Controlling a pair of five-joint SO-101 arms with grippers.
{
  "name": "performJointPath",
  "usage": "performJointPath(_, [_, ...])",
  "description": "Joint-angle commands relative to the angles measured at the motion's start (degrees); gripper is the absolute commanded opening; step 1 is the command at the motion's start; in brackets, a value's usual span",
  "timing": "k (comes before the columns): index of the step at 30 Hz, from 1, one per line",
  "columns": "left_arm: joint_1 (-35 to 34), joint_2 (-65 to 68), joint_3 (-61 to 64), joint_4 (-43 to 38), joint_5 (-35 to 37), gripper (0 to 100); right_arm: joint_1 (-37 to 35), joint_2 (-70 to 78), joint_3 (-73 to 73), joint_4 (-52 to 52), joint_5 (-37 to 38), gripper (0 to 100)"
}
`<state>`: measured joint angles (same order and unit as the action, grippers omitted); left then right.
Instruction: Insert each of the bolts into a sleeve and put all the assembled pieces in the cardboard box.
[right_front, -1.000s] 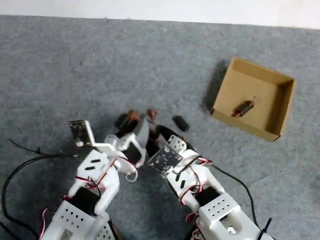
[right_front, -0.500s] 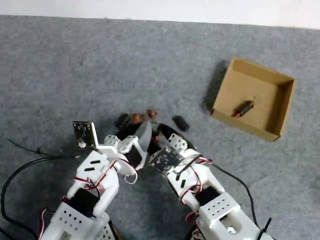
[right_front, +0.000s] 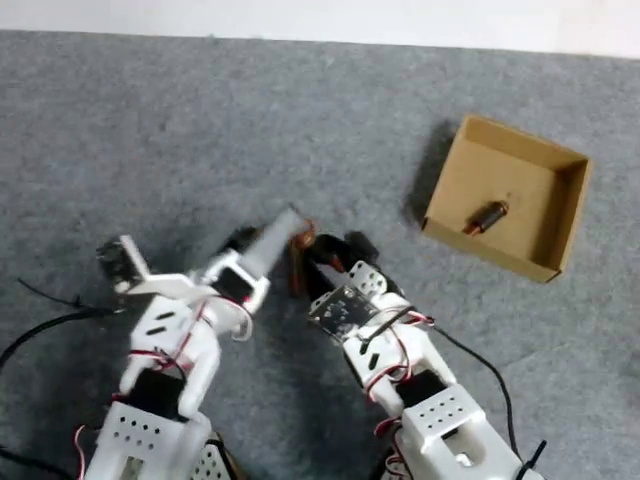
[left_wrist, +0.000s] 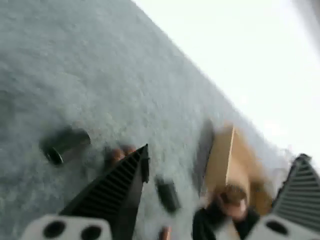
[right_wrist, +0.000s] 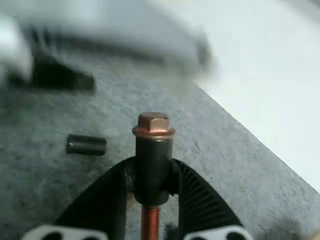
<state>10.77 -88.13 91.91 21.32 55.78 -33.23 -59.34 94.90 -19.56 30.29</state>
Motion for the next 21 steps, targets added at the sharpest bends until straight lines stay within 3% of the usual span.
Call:
performJointPath(1, [-5.7, -0.8, -4.0, -1.5, 3.9, 37, 4.8, -1.1, 5.3, -2.8, -6.6, 0.5])
performJointPath(4, [-7.0, -0.8, -4.0, -1.5, 4.0, 35, 10.4, -1.1, 4.7, -2.8, -12.0, 0.5])
performJointPath(12, [-7.1, -0.8, -3.4, -1.5, 3.8, 23, 25.6, -0.6, -0.1, -2.2, -13.6, 0.5])
performJointPath(14, [-7.2, -0.8, -3.4, -1.5, 3.8, 20, 30.2, -0.6, -1.9, -1.9, -17.0, 0.5])
performJointPath(17, [-9.6, -0.8, -3.5, -1.5, 3.8, 14, 35.9, 2.2, -10.1, 6.7, -18.5, 0.5])
performJointPath(21, [-11.6, -0.8, -3.8, -1.6, 3.8, 6, 37.6, 13.2, -25.5, 16.5, -18.5, 0.5])
